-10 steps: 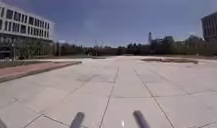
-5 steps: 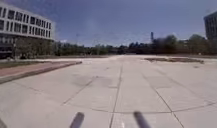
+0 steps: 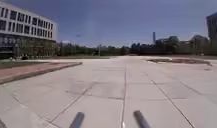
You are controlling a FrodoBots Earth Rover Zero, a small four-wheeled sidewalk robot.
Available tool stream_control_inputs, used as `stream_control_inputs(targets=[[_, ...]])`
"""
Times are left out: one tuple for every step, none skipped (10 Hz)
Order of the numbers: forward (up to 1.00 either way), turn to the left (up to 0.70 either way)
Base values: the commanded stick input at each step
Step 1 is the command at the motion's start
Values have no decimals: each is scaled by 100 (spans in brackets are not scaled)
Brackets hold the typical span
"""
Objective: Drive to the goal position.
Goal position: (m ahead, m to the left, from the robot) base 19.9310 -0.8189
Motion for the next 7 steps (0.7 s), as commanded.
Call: stream_control_inputs(targets=[[85, 0], [85, 0], [85, 0], [85, 0], [85, 0], [85, 0], [85, 0]])
